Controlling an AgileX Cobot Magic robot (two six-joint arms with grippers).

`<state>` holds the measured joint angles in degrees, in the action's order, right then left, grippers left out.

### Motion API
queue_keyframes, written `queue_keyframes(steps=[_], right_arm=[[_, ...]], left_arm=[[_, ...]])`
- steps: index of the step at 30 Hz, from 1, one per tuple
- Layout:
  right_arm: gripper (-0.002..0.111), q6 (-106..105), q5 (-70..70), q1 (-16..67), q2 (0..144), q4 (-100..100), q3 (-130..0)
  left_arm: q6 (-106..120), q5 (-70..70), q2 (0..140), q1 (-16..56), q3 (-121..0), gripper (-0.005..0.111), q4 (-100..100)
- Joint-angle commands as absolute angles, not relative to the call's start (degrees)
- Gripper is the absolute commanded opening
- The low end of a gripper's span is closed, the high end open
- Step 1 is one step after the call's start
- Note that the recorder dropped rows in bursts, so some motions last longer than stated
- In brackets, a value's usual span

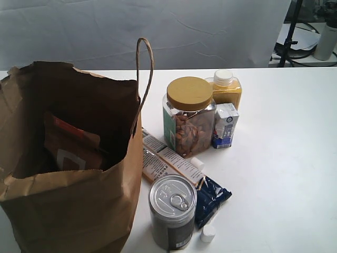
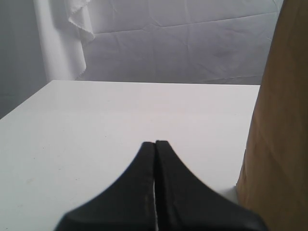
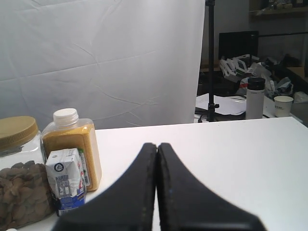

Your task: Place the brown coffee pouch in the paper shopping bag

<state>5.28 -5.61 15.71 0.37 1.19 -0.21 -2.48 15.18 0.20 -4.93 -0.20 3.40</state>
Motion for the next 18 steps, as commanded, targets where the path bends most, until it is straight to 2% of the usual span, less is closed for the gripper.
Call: queue_keyframes(steps=[1, 18], right_arm=[[0.000, 4.87, -5.45, 15.26, 0.00, 0.79, 0.00], [0.000, -2.40, -5.45, 15.25, 0.00, 0.88, 0.00]], left_arm=[[-2.61, 14.97, 0.00, -5.12, 0.00, 0.000, 3.66], [-2.61, 14.97, 0.00, -5.12, 0.00, 0.000, 3.66]])
